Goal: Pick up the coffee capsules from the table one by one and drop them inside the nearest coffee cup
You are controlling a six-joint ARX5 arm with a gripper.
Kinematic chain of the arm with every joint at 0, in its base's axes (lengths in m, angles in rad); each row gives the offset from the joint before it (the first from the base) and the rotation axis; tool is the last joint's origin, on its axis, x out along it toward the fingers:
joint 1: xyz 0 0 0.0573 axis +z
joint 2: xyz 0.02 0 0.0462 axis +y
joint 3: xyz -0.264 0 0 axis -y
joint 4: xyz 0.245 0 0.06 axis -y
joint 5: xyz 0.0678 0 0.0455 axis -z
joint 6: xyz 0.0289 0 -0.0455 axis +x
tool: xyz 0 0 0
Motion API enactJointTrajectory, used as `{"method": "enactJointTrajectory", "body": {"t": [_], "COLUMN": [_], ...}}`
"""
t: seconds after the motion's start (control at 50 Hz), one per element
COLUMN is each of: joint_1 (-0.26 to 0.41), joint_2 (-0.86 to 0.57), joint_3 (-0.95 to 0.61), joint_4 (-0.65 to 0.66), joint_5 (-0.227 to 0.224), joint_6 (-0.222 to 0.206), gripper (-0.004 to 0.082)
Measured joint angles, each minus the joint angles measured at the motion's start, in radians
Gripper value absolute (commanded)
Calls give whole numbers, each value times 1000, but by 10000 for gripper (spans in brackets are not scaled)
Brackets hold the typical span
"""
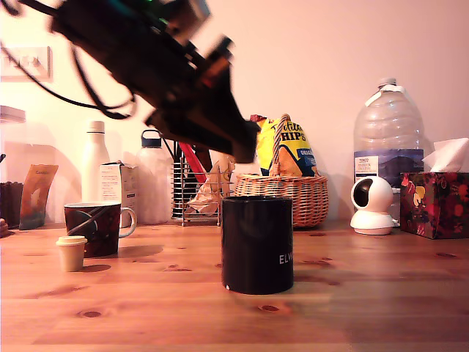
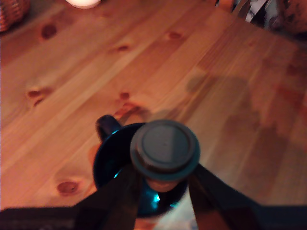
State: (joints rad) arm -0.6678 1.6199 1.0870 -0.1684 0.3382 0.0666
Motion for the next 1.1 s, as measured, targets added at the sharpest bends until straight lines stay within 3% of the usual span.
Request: {"method": "enactJointTrajectory", "body": {"t": [0.38, 1.1], "joint_1": [-19, -20], "joint_2": [119, 119], "joint_3": [123, 146], "joint_4": [-141, -177], "joint_5": [-61, -69], "joint_6": [40, 42], "gripper": [248, 259]}}
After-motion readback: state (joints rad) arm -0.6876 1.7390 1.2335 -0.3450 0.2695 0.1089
